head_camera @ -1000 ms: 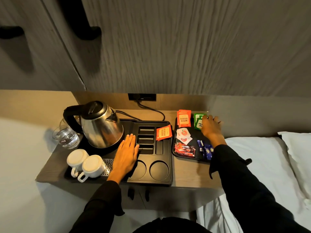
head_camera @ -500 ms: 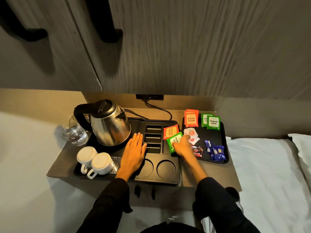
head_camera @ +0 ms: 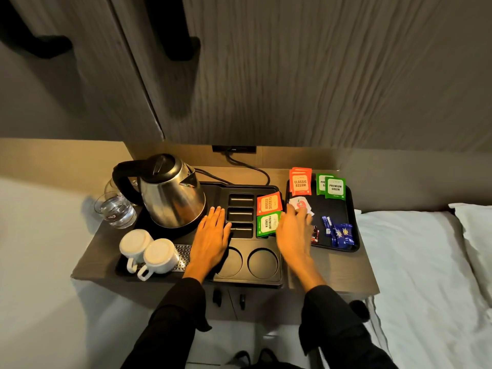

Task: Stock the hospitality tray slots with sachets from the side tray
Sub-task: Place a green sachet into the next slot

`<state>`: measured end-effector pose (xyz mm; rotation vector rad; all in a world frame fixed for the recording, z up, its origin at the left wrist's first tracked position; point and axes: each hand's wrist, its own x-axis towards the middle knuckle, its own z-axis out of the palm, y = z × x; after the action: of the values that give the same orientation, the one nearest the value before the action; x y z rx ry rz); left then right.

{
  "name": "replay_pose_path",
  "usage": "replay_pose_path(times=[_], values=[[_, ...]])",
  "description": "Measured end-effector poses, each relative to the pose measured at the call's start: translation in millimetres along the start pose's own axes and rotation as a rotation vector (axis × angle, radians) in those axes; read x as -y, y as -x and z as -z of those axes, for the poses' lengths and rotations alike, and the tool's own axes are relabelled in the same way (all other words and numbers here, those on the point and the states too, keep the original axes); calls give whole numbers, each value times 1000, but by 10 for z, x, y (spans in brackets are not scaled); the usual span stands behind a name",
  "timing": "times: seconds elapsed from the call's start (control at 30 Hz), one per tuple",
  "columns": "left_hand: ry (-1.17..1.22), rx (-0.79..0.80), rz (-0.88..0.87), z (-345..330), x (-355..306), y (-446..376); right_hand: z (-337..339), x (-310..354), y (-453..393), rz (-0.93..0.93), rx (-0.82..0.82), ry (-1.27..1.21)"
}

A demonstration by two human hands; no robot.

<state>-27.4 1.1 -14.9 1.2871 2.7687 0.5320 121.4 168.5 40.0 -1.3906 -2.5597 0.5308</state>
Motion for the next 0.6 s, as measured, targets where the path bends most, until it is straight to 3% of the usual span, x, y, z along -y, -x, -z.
replay_pose_path(times=[0.07,0.27,0.6], values=[[-3,4,-2,6,-1,-6,127,-295,-135,38,20,75],[-8,8,-2,6,-7,5,300,-767,-336,138,284,203],[-25,26,2,-4,-9,24,503,-638,-588,31,327,-111]])
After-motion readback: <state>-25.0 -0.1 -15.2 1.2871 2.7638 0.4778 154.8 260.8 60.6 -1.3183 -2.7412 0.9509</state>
